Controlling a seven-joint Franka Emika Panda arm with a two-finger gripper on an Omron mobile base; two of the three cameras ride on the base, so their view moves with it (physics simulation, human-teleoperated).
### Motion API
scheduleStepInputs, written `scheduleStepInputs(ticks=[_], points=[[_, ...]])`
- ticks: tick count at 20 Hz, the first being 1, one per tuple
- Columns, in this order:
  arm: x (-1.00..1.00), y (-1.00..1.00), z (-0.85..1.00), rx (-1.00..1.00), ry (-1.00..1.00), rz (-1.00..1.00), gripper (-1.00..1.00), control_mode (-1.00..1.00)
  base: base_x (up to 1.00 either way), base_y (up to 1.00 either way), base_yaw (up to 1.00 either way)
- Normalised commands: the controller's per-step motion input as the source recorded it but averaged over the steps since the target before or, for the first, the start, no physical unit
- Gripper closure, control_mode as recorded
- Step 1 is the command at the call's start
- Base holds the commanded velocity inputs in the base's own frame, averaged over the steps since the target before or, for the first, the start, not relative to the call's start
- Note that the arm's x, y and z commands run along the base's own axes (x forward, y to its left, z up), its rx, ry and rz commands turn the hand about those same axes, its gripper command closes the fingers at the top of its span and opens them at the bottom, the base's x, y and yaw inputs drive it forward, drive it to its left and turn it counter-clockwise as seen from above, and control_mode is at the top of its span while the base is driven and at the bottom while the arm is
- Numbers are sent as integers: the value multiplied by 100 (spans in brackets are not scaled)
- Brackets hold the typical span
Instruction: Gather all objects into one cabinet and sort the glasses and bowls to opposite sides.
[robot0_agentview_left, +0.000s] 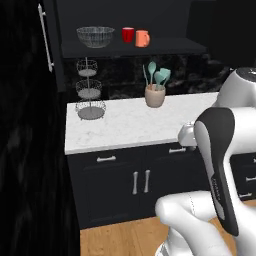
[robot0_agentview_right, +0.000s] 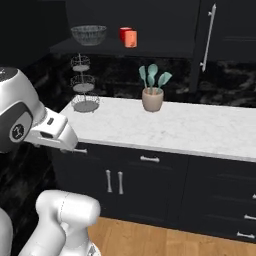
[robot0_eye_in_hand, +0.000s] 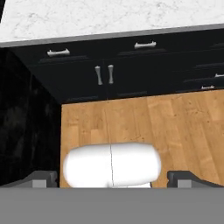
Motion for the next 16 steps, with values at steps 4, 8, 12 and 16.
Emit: scheduleStepInputs(ticks=[4, 8, 12, 16], points=[[0, 0, 0, 0, 0, 0, -100, 100, -43, -18, 0], [0, 0, 0, 0, 0, 0, -100, 100, -11, -49, -26], [0, 0, 0, 0, 0, 0, -100, 100, 0, -6, -65], [0, 0, 0, 0, 0, 0, -100, 100, 0, -10, -71]])
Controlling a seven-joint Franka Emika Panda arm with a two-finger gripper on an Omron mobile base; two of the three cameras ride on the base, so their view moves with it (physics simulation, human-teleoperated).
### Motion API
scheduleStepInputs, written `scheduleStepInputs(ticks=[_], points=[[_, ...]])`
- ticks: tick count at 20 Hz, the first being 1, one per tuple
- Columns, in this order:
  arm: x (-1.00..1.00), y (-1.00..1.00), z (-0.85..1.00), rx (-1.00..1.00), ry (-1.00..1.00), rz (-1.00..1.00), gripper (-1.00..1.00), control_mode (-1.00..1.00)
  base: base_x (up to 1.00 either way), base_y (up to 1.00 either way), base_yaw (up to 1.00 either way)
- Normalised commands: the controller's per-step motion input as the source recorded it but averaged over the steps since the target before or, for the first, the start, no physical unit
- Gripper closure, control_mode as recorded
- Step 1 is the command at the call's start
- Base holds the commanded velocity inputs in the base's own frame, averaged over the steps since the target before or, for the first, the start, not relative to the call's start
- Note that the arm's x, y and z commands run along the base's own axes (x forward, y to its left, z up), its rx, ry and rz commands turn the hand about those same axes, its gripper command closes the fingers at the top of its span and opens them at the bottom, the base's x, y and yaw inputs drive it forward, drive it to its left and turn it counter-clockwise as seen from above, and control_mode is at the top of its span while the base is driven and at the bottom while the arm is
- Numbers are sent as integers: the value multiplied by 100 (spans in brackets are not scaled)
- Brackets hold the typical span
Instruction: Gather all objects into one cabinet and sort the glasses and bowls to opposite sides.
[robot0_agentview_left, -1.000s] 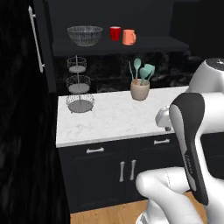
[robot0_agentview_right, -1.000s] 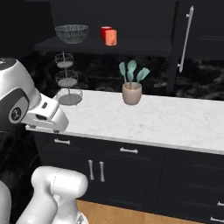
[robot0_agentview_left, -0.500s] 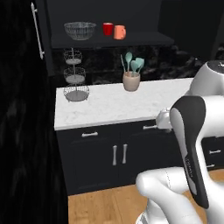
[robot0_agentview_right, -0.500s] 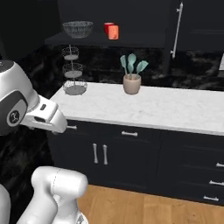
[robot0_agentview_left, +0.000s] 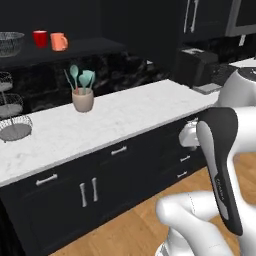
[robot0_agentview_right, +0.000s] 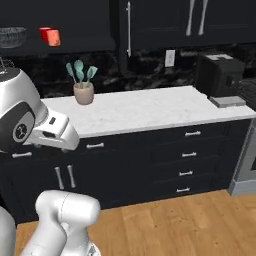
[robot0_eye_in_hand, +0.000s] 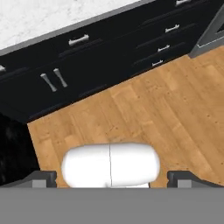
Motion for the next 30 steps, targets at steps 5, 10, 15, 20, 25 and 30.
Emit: scheduleStepInputs(ticks=[5, 10, 15, 20, 25, 30], points=[[0, 0, 0, 0, 0, 0, -100, 100, 0, -12, -67], [0, 0, 0, 0, 0, 0, -100, 100, 0, -7, -56], [0, 0, 0, 0, 0, 0, -100, 100, 9, -2, -43], [0, 0, 0, 0, 0, 0, -100, 100, 16, -8, -38], [0, 0, 0, 0, 0, 0, -100, 100, 16, -9, -39], [0, 0, 0, 0, 0, 0, -100, 100, 23, -2, -46]])
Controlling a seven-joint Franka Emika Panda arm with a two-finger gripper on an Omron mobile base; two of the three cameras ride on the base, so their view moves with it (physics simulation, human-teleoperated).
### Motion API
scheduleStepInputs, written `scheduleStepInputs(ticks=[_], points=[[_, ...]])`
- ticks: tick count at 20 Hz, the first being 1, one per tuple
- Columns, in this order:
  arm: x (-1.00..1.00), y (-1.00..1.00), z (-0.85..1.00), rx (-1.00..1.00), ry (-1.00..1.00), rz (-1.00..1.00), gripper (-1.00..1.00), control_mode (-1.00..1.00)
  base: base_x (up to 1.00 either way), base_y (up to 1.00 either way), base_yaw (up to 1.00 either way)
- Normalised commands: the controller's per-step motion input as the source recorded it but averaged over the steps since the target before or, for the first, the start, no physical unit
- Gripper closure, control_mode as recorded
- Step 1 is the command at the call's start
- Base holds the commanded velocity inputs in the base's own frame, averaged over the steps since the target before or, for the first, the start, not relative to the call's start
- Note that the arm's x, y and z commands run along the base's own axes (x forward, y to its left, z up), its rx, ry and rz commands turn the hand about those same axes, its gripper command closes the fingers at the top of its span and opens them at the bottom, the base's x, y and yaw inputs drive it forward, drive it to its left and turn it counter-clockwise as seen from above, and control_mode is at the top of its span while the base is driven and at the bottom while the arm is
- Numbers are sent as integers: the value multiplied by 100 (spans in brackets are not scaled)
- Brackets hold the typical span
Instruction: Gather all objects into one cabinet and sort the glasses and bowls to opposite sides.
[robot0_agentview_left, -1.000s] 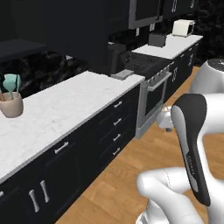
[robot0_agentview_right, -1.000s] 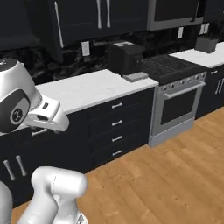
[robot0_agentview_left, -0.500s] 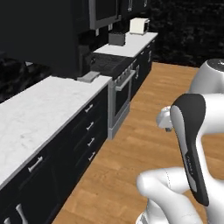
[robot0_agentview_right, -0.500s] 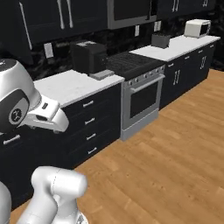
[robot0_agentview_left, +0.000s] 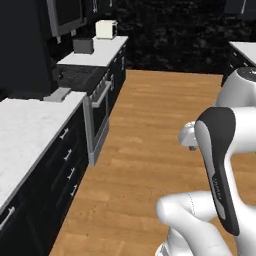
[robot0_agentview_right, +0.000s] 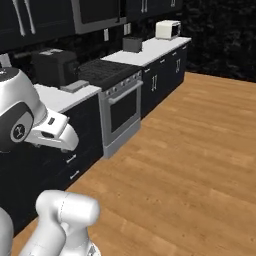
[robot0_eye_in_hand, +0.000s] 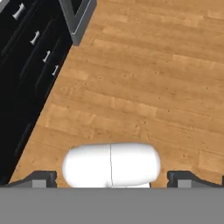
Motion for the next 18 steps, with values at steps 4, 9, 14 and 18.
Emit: scheduleStepInputs(ticks=[4, 9, 14, 18], points=[[0, 0, 0, 0, 0, 0, -100, 100, 25, 0, -47], [0, 0, 0, 0, 0, 0, -100, 100, 45, 0, -46], [0, 0, 0, 0, 0, 0, -100, 100, 95, 0, -41], [0, 0, 0, 0, 0, 0, -100, 100, 100, 0, -26]])
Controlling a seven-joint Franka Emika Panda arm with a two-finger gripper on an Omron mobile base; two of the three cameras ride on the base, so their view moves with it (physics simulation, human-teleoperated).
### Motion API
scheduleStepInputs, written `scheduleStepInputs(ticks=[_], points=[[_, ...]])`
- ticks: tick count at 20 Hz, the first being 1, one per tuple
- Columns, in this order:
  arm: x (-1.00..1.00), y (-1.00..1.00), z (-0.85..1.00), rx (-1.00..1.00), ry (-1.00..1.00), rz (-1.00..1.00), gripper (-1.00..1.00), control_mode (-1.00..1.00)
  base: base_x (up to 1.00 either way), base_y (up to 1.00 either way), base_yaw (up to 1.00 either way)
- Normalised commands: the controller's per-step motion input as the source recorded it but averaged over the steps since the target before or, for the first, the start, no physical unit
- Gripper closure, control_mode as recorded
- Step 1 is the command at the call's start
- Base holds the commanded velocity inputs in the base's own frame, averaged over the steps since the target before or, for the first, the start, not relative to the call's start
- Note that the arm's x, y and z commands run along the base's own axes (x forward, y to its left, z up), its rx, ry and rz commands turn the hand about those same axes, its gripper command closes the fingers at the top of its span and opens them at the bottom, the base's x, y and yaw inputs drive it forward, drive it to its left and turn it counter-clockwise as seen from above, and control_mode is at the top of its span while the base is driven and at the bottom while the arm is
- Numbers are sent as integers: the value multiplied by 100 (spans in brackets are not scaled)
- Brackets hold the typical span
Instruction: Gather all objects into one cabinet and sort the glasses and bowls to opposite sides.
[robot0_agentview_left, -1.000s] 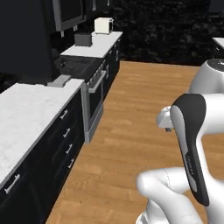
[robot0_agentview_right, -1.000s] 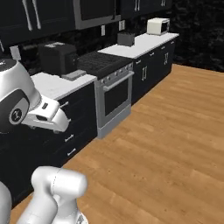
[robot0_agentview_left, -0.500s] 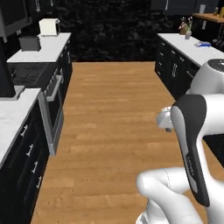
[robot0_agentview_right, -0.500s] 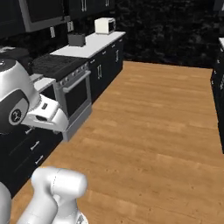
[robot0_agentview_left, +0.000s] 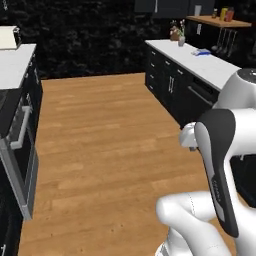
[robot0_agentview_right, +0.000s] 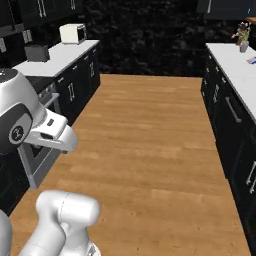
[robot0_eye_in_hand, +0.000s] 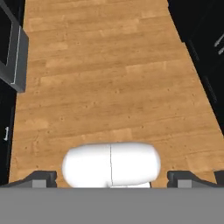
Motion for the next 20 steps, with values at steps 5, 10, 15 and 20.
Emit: scheduleStepInputs(ticks=[5, 10, 15, 20], points=[[0, 0, 0, 0, 0, 0, -100, 100, 100, -6, -8], [0, 0, 0, 0, 0, 0, -100, 100, 100, 2, 0], [0, 0, 0, 0, 0, 0, -100, 100, 100, 0, 0], [0, 0, 0, 0, 0, 0, -100, 100, 100, 0, 0]])
